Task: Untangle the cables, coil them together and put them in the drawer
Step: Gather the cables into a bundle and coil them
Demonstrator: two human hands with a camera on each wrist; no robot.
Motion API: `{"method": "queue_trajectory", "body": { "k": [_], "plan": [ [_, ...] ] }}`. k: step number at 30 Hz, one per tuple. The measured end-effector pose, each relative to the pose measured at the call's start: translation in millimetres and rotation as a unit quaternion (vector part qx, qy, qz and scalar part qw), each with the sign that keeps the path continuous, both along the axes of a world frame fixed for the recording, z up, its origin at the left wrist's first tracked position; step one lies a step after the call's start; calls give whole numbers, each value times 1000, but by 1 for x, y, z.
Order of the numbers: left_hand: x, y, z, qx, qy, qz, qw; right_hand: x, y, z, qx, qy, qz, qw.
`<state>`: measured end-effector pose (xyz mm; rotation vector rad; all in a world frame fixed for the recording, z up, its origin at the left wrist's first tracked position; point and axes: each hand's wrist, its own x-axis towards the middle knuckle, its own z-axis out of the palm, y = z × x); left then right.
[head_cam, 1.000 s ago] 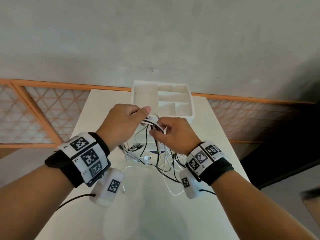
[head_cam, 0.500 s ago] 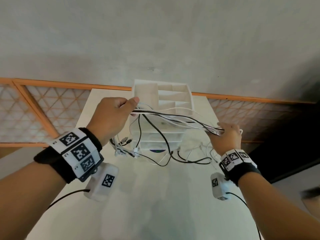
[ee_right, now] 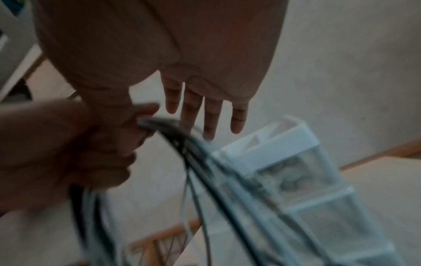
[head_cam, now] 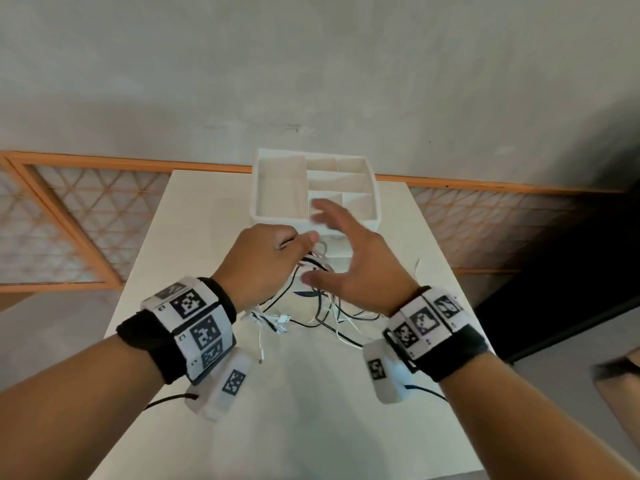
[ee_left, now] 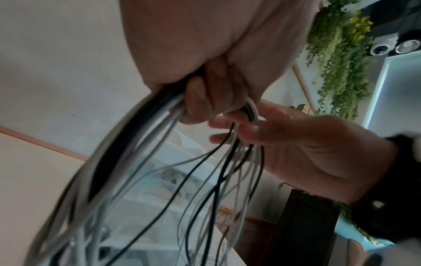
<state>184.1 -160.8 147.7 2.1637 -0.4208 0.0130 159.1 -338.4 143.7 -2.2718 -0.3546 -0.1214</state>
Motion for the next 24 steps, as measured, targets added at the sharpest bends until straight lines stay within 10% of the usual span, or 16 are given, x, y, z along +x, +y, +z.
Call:
{"method": "queue_trajectory", "body": {
  "k": [12,24],
  "plan": [
    [-11,57,-7,79,70,-17,994,28,-63,-63,-88,102,-312,941],
    [-5,64,-48,-12,402,-129,906,22,-40,-12,23,62,-287,956]
  ]
}}
